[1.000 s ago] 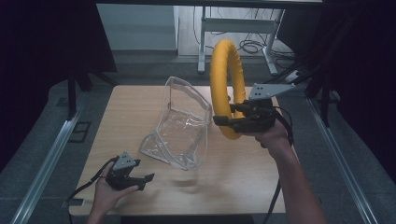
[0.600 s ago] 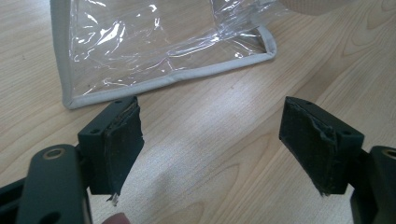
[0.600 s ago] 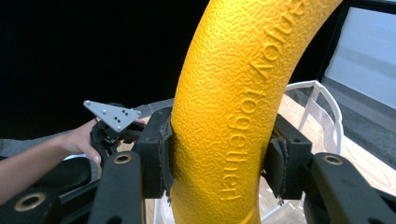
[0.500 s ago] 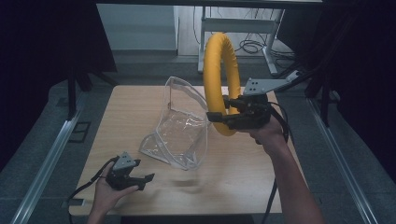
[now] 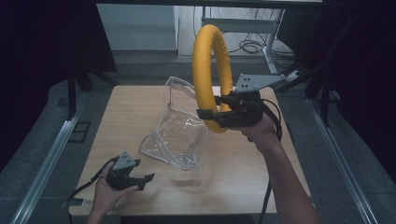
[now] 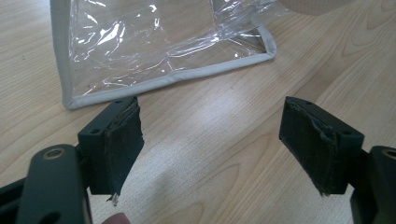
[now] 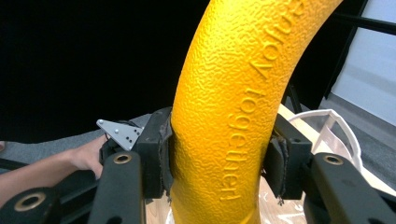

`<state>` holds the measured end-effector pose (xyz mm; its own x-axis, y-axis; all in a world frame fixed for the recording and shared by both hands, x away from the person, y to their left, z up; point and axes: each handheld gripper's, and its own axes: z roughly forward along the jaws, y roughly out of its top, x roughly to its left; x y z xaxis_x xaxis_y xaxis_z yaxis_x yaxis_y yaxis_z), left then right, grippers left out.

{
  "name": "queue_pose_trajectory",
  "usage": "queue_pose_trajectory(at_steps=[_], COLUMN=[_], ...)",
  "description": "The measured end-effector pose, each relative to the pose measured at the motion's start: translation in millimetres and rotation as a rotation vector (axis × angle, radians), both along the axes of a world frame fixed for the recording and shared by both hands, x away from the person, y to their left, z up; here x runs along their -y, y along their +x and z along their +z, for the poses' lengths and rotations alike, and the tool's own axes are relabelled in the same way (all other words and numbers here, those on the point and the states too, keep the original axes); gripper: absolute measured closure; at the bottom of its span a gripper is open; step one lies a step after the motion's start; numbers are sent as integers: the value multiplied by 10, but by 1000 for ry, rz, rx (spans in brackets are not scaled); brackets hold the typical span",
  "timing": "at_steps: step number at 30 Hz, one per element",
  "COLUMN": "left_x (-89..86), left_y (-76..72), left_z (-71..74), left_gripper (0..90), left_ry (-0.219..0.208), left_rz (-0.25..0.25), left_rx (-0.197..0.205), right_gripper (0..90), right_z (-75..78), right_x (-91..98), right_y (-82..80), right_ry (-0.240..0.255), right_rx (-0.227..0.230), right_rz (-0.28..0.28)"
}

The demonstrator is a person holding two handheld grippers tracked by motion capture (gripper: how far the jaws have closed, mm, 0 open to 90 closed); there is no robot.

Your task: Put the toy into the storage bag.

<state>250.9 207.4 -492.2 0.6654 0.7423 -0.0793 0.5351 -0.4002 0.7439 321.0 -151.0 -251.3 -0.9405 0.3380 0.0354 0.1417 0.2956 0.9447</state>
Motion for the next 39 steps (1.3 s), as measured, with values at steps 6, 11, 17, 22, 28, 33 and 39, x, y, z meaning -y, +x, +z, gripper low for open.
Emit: queue_pose_trajectory(at_steps=[6,11,17,22,28,33,39], left_x=[-5,-10,-9,-13,-14,-15,-6], left_y=[-3,-4,0,-3,0,0,1], left_z=[1,3,-7,-1,-5,-5,-8], left_gripper=[213,213,214,213,214,214,214], left_ry=[-3,-4,-1,-4,-1,-1,1], left_rz=[2,4,4,5,2,2,-1], left_rx=[-1,-1,-4,-3,-4,-3,-1], right_gripper=[492,492,492,491,491,491,491], right_z=[22,25,-3,-32,-77,-121,-190], right_x=[-129,-221,-324,-391,-471,-516,-585], right_y=[-16,-31,-57,-59,-39,-40,-34], right_ry=[-1,3,27,33,35,40,39], right_rx=[6,10,-2,-8,-22,-27,-44], right_rz=[31,53,91,114,137,149,170])
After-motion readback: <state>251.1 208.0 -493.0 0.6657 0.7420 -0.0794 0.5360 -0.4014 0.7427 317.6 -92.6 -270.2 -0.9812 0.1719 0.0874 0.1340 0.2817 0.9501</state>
